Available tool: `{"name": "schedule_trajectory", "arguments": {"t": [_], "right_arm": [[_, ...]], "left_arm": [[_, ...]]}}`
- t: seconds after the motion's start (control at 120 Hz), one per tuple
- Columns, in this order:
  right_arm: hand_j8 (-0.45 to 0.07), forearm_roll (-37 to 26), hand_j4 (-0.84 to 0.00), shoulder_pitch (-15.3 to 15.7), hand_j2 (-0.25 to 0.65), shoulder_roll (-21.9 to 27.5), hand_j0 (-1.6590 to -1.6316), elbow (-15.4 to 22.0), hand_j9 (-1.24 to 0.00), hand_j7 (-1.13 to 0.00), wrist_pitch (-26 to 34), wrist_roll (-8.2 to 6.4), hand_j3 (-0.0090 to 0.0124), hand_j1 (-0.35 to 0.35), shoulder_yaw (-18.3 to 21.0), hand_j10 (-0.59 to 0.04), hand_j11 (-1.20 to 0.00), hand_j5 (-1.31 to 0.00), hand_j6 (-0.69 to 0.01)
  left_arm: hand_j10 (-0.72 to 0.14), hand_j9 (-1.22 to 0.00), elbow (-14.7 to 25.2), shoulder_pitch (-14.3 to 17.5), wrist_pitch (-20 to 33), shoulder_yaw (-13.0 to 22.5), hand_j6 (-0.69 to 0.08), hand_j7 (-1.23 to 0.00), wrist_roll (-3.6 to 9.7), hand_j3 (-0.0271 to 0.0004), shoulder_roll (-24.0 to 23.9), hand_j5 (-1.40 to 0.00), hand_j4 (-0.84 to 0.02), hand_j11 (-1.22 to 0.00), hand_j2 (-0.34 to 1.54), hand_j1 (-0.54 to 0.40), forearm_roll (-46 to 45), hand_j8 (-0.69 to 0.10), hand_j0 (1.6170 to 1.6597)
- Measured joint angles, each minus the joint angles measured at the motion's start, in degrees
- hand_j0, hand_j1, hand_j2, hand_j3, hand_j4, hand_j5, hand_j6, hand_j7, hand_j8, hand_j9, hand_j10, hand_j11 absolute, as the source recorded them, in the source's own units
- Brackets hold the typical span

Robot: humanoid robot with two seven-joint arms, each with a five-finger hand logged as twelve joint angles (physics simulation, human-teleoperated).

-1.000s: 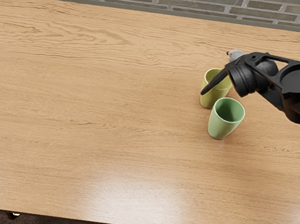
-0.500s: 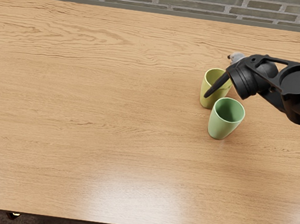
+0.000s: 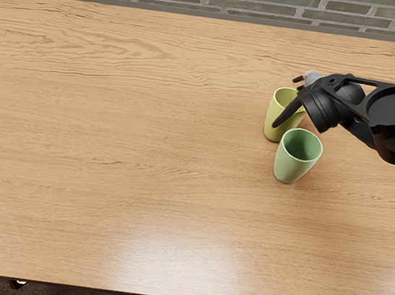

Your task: Pick up cup and place in cup with right hand

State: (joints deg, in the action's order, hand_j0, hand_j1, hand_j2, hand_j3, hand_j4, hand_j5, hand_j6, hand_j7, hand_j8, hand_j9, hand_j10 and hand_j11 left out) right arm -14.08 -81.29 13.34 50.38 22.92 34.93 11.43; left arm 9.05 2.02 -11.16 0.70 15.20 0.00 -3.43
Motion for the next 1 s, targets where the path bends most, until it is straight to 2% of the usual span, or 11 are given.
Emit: {"name": "schedule_trajectory", "arguments": {"t": [0.2,0.333,0.5,0.558,0.675,0.7,0.758,0.908,0.942,0.958,1.0], "right_arm": [[-0.242,0.14,-0.241,-0.64,-0.054,-0.06,-1.6576,0.16,-0.32,-0.31,-0.59,0.06,0.0000,-0.077,0.15,-0.241,-0.32,-0.31,-0.244],[-0.286,0.08,-0.285,-0.60,-0.019,-0.05,-1.6581,0.92,-0.37,-0.37,-0.79,0.06,0.0000,0.039,0.16,-0.285,-0.37,-0.37,-0.288],[-0.345,-0.53,-0.345,-0.73,-0.091,0.25,-1.6553,2.50,-0.45,-0.44,-0.97,0.01,0.0000,-0.036,-0.04,-0.346,-0.45,-0.44,-0.350],[-0.362,-0.12,-0.364,-0.85,-0.086,0.62,-1.6554,2.90,-0.48,-0.47,-0.91,0.01,0.0000,-0.012,-0.22,-0.363,-0.48,-0.47,-0.369],[-0.318,0.77,-0.389,-1.22,-0.033,1.05,-1.6553,3.35,-0.55,-0.53,-1.03,0.01,0.0006,0.057,-0.32,-0.360,-0.55,-0.55,-0.337],[-0.302,0.87,-0.394,-1.27,-0.053,1.09,-1.6545,3.40,-0.57,-0.54,-1.06,0.00,-0.0008,0.053,-0.33,-0.347,-0.57,-0.56,-0.341],[-0.291,1.00,-0.407,-1.37,-0.067,1.18,-1.6536,3.54,-0.60,-0.57,-1.24,0.02,0.0002,0.051,-0.35,-0.335,-0.60,-0.59,-0.325],[-0.256,0.99,-0.441,-2.17,-0.099,1.97,-1.6515,4.37,-0.64,-0.62,-1.47,0.04,-0.0006,0.035,-0.51,-0.311,-0.64,-0.64,-0.335],[-0.252,0.87,-0.450,-2.56,-0.103,2.36,-1.6514,4.79,-0.64,-0.62,-1.52,0.08,-0.0021,0.051,-0.55,-0.304,-0.64,-0.64,-0.322],[-0.248,0.96,-0.452,-2.73,-0.070,2.55,-1.6518,5.00,-0.64,-0.62,-1.50,0.07,0.0000,0.060,-0.58,-0.307,-0.64,-0.64,-0.307],[-0.245,1.17,-0.453,-3.18,-0.068,2.98,-1.6516,5.56,-0.64,-0.63,-1.49,0.09,-0.0004,0.065,-0.66,-0.297,-0.65,-0.65,-0.306]], "left_arm": [[0.000,0.00,0.00,0.00,0.00,0.00,0.000,0.00,0.00,0.0000,0.00,0.00,0.000,0.00,0.00,0.349,0.00,0.000,1.6581],[0.000,0.00,0.00,0.00,0.00,0.00,0.000,0.00,0.00,-0.0001,0.00,0.00,0.000,0.00,0.00,0.349,0.00,0.000,1.6581],[0.000,0.00,0.00,0.00,0.00,0.00,0.000,0.00,0.00,-0.0001,0.00,0.00,0.000,0.00,0.00,0.349,0.00,0.000,1.6581],[0.000,0.00,0.00,0.00,0.00,-0.01,0.000,0.00,0.00,-0.0001,0.00,0.00,0.000,0.00,0.00,0.349,0.00,0.000,1.6581],[0.000,0.00,0.00,0.00,0.00,-0.03,0.000,0.00,-0.01,-0.0002,0.00,0.00,0.000,0.00,0.00,0.349,0.01,0.000,1.6581],[0.000,0.00,0.00,0.00,0.00,-0.03,0.000,0.00,-0.01,-0.0002,0.00,0.00,0.000,0.00,0.00,0.349,0.01,0.000,1.6581],[0.000,0.00,0.00,0.00,0.00,-0.03,0.000,0.00,-0.01,-0.0002,0.00,0.00,0.000,0.00,0.00,0.349,0.01,0.000,1.6581],[0.000,0.00,0.00,0.00,0.00,-0.03,0.000,0.00,-0.01,-0.0002,0.00,0.00,0.000,0.00,0.00,0.349,0.01,0.000,1.6581],[0.000,0.00,0.00,0.00,0.00,-0.02,0.000,0.00,-0.01,-0.0002,0.00,0.00,0.000,0.00,0.00,0.349,0.01,0.000,1.6581],[0.000,0.00,0.00,0.00,0.00,-0.02,0.000,0.00,-0.01,-0.0002,0.00,0.00,0.000,0.00,0.00,0.349,0.01,0.000,1.6581],[0.000,0.00,0.00,0.00,0.00,-0.03,0.000,0.00,-0.01,-0.0002,0.00,0.00,0.000,0.00,0.00,0.349,0.01,0.000,1.6581]]}}
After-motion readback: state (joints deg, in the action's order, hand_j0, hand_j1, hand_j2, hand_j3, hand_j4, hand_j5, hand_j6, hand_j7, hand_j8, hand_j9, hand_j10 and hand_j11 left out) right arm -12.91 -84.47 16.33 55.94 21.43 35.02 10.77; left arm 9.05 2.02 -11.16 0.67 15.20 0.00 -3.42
